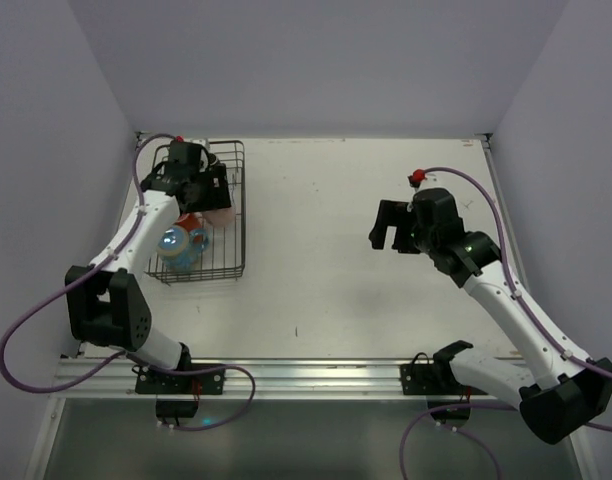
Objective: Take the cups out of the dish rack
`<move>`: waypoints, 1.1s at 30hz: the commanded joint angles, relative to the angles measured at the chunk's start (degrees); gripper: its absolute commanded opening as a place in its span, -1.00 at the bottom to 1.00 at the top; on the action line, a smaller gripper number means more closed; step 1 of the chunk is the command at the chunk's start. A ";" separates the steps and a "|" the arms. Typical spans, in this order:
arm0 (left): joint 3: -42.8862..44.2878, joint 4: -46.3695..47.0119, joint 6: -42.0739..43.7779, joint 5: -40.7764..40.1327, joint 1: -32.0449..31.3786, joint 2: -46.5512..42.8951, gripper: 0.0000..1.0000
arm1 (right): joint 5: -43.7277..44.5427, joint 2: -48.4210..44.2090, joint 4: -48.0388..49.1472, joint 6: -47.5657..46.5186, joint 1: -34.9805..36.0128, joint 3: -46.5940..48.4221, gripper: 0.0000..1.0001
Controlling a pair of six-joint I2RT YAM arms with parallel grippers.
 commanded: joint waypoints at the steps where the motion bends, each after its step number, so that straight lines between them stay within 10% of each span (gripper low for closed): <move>1: 6.45 2.63 -0.77 6.08 -0.12 -7.88 -1.00 | 3.11 -1.34 3.61 1.24 0.89 -0.11 0.97; 15: -1.94 13.33 -9.46 32.52 -0.12 -26.07 -1.00 | -32.81 -3.10 34.77 14.07 0.90 -8.46 0.88; 33: -37.03 73.98 -41.37 57.50 -0.64 -41.28 -1.00 | -46.98 5.07 77.50 42.10 1.51 -19.18 0.55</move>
